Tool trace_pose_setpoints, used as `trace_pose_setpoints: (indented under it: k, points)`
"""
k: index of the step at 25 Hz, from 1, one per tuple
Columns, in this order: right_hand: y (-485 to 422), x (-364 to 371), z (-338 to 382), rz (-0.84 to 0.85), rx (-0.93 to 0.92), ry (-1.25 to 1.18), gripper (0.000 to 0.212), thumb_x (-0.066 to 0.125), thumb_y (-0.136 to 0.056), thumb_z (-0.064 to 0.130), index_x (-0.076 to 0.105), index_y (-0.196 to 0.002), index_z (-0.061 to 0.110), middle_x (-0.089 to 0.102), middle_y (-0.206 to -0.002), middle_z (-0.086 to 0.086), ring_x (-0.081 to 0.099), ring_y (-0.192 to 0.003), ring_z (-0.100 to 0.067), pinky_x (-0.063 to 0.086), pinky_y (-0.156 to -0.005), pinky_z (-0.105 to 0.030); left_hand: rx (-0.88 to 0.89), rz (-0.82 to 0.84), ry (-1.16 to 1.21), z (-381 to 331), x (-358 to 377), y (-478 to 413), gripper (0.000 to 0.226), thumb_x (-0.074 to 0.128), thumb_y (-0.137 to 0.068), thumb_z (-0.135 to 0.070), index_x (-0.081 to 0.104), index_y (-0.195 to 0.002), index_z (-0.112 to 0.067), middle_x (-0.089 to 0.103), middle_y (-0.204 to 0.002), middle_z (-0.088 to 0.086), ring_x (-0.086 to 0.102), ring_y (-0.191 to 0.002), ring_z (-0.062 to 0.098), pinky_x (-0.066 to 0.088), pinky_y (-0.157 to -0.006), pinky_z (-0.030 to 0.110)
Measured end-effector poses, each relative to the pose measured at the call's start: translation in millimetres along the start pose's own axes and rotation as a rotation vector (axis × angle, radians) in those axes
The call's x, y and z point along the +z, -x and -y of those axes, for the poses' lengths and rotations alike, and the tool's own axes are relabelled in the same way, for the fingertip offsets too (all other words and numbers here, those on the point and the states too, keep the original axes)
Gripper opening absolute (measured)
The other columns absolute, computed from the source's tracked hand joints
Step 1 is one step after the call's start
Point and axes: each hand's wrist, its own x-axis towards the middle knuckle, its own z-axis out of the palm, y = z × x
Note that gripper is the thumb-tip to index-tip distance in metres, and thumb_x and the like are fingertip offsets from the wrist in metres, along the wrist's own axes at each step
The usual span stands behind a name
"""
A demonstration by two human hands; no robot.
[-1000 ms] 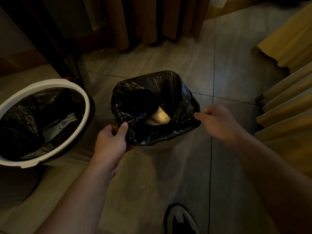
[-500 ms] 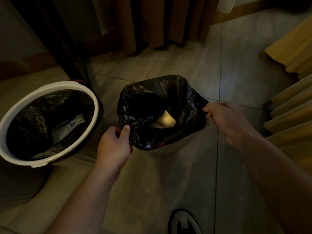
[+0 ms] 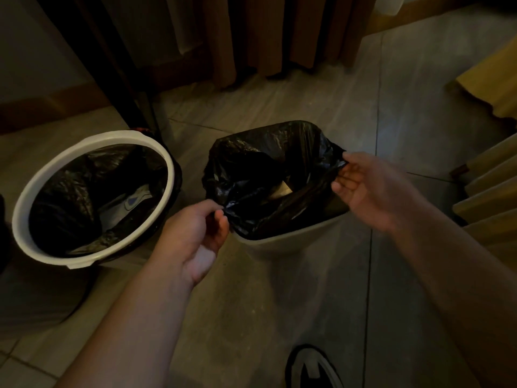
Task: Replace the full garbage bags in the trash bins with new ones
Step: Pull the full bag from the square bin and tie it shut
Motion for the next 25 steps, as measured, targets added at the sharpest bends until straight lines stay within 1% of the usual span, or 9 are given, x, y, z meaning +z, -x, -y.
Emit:
trace_pose_setpoints:
  k: [2,6,9,13,17,19,21,23,25]
  points:
    - [-5.7,-1.8,0.7,-0.031,-0.019,-0.027,0.009,0.066,-0.095,0.020,0.066,-0.091,0.012,0.072,-0.077,-0.002,0.075,-0.073,-0.016,0.059,-0.060,-0.029,-0.009,0.004,-0.009,-3.0,-2.1,-0.6,0.008,0.067,-0.087,-0.001,0.070,-0.092,-0.006,0.068,-0.065,0.003,0.062,-0.049,0.006,0.050,-0.043,0.018]
    - [-11.5,-13.1,12.0,-0.136,-0.099,0.318,0.004,0.073,-0.075,0.027,0.073,-0.074,0.023,0.064,-0.060,0.006,0.064,-0.053,-0.014,0.049,-0.047,-0.028,0.122,-0.014,-0.363,-4.5,-3.9,-1.8,0.022,0.076,-0.081,-0.018,0.080,-0.101,-0.012,0.080,-0.092,0.008,0.075,-0.069,0.015,0.056,-0.058,0.029]
    - [-34.0,-13.3,24.9,-0.326,-0.212,0.495,0.037,0.076,-0.063,0.048,0.069,-0.093,0.027,0.071,-0.085,0.004,0.069,-0.070,-0.015,0.048,-0.052,-0.033,0.137,0.052,-0.333,-4.3,-1.9,-0.9,0.036,0.076,-0.089,-0.034,0.074,-0.120,-0.015,0.081,-0.109,0.007,0.079,-0.089,0.018,0.059,-0.065,0.032]
    - [-95.0,2.9,45.9,-0.261,-0.054,0.649,0.048,0.068,-0.075,0.064,0.067,-0.108,0.030,0.075,-0.098,-0.003,0.072,-0.088,-0.021,0.051,-0.068,-0.035,0.179,0.022,-0.383,-7.0,1.7,-0.5,0.050,0.057,-0.094,-0.064,0.069,-0.128,-0.030,0.079,-0.116,0.000,0.078,-0.101,0.021,0.060,-0.080,0.040]
    - [-142.3,16.0,49.8,-0.141,0.175,0.772,0.033,0.052,-0.101,0.048,0.071,-0.106,0.021,0.073,-0.105,-0.012,0.068,-0.101,-0.031,0.055,-0.079,-0.039,0.409,-0.174,-0.938,-21.5,25.0,-14.7,0.077,0.043,-0.094,-0.075,0.030,-0.156,-0.031,0.049,-0.155,0.004,0.051,-0.137,0.031,0.039,-0.097,0.037]
    - [-152.7,13.9,46.9,-0.156,0.166,0.757,0.028,0.058,-0.102,0.032,0.080,-0.097,0.016,0.078,-0.095,-0.014,0.075,-0.090,-0.032,0.061,-0.069,-0.036,0.385,-0.186,-0.984,-35.6,39.6,-30.5,0.077,0.038,-0.097,-0.073,0.023,-0.160,-0.031,0.040,-0.162,0.007,0.043,-0.144,0.035,0.036,-0.103,0.038]
    - [-156.8,6.0,42.8,-0.135,0.138,0.686,0.022,0.064,-0.098,0.025,0.083,-0.093,0.015,0.081,-0.093,-0.011,0.078,-0.087,-0.029,0.062,-0.067,-0.036,0.218,-0.123,-0.685,-53.3,53.4,-45.7,0.063,0.043,-0.103,-0.059,0.034,-0.157,-0.027,0.053,-0.151,0.012,0.055,-0.133,0.037,0.046,-0.110,0.049]
    - [-156.6,-3.7,39.0,-0.099,0.108,0.528,0.018,0.069,-0.095,0.024,0.083,-0.100,0.012,0.081,-0.101,-0.008,0.079,-0.094,-0.025,0.064,-0.069,-0.038,0.126,-0.058,-0.452,-60.6,60.5,-54.6,0.037,0.048,-0.108,-0.033,0.056,-0.141,-0.018,0.070,-0.127,0.016,0.071,-0.111,0.036,0.060,-0.093,0.053]
    - [-156.7,-9.8,37.0,-0.044,0.066,0.393,0.014,0.070,-0.095,0.017,0.082,-0.102,0.013,0.081,-0.104,-0.008,0.079,-0.093,-0.019,0.063,-0.066,-0.031,0.235,-0.121,-0.483,-62.5,66.0,-61.9,0.020,0.051,-0.105,-0.013,0.068,-0.115,-0.017,0.073,-0.112,0.015,0.073,-0.097,0.031,0.064,-0.075,0.041]
